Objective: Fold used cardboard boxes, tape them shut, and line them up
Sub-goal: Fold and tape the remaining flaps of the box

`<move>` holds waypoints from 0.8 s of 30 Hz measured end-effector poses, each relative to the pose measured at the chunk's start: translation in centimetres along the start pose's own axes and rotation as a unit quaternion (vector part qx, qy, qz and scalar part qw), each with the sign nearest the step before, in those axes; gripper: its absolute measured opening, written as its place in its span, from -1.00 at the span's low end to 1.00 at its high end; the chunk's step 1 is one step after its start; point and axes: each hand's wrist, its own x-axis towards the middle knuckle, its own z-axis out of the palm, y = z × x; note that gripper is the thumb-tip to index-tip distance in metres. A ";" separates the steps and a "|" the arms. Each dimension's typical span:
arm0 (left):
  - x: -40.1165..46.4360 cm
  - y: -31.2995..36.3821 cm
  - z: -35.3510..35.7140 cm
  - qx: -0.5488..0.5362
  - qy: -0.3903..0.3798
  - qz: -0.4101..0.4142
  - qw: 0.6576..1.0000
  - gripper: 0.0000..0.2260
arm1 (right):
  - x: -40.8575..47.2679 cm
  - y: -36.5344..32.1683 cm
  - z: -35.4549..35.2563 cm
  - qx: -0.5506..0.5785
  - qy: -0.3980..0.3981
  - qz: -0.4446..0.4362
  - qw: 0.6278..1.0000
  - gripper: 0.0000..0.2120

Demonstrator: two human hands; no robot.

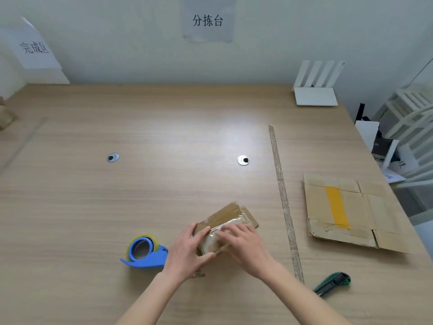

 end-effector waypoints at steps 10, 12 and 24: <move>4.2 -0.3 -2.0 0.032 -0.010 0.025 0.999 -0.39 | 1.4 3.5 -3.7 0.009 -0.200 0.141 0.970 -0.21; 3.0 -0.5 -2.0 0.026 0.021 -0.018 0.999 -0.39 | 0.8 1.1 -2.8 -0.020 -0.147 0.207 0.967 -0.17; -5.3 -10.5 -2.8 0.089 -0.014 -0.152 0.984 -0.22 | 2.1 -7.0 0.0 0.133 -0.100 0.313 0.935 -0.21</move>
